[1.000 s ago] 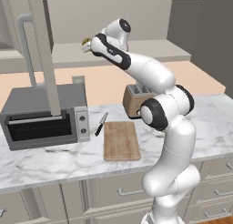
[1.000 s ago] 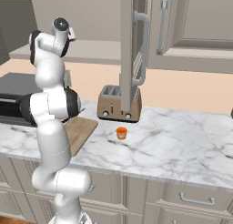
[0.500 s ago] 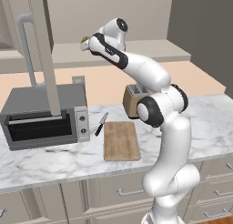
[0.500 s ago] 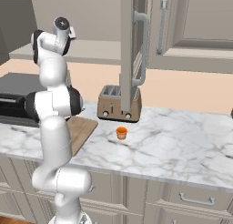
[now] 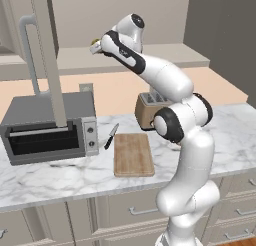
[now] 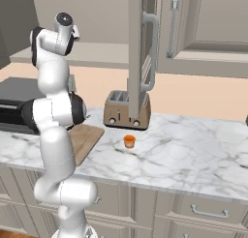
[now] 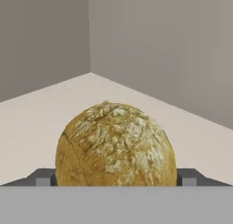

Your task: Pick the bread, place it on the cutting board, pick the jam, place it on the counter, and close the cabinet.

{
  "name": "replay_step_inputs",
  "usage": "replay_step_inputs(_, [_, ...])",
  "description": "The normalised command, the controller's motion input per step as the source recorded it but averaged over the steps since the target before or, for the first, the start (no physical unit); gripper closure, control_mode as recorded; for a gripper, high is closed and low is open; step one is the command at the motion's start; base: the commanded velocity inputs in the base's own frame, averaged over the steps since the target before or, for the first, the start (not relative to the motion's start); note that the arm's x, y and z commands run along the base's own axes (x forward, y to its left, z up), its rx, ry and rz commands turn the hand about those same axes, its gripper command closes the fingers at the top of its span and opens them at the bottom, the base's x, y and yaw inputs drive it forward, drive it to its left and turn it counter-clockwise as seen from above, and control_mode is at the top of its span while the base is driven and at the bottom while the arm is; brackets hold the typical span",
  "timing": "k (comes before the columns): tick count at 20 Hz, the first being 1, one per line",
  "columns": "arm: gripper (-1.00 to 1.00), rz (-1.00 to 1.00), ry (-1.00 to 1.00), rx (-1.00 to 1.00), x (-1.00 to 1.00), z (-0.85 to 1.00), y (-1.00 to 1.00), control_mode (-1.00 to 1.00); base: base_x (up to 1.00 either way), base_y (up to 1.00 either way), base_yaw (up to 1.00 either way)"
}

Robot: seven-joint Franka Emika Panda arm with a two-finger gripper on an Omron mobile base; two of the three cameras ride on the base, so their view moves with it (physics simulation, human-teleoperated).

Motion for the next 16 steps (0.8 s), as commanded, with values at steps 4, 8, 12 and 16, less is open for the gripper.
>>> replay_step_inputs(4, [1.0, 0.0, 0.0, 0.0, -0.62, 0.0, -0.14, -1.0, 0.0, 0.0, 0.0])
replay_step_inputs(8, [1.0, 0.0, 0.0, 0.0, -0.57, 0.0, -0.07, -1.0, 0.0, 0.0, 0.0])
replay_step_inputs(12, [1.0, 0.0, -0.01, 0.0, -0.51, 0.0, -0.12, -1.0, 0.0, 0.0, 0.0])
replay_step_inputs(16, [1.0, 0.0, -0.02, 0.0, -0.47, 0.0, -0.23, -1.0, 0.0, 0.0, 0.0])
